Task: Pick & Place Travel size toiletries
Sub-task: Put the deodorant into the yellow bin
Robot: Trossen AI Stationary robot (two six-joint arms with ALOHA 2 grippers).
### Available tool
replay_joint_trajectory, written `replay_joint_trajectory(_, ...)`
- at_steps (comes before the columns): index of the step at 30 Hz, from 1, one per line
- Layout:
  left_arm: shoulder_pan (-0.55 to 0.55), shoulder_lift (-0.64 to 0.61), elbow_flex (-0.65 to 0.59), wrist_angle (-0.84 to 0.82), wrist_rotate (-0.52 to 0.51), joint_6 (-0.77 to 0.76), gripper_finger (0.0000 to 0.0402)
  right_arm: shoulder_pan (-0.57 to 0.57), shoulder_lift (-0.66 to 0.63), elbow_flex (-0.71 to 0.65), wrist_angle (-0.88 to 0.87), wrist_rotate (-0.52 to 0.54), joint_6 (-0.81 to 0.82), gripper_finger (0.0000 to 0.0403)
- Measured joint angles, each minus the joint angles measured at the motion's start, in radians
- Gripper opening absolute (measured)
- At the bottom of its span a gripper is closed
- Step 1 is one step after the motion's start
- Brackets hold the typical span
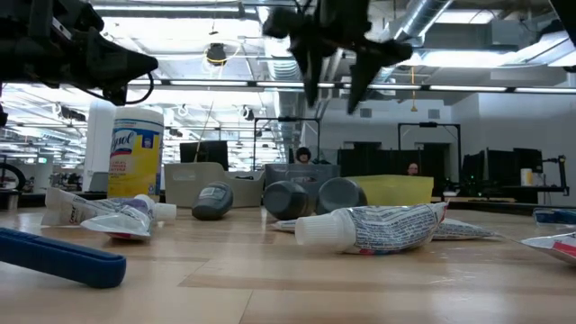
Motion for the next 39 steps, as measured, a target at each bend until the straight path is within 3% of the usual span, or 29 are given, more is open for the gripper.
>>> replay_joint_trajectory(12, 0.000, 0.052, 0.000, 0.012, 0.002, 0.000, 0.0010, 0.057, 0.192, 0.005, 0.127, -0.139, 0.114, 0.0244)
replay_joint_trajectory(28, 0.000, 0.121, 0.000, 0.026, 0.002, 0.000, 0.0010, 0.059, 0.200, -0.034, 0.089, -0.149, 0.189, 0.0244)
replay_joint_trajectory(39, 0.000, 0.120, 0.000, 0.035, 0.001, 0.000, 0.0010, 0.060, 0.200, -0.099, 0.205, -0.212, 0.189, 0.0244)
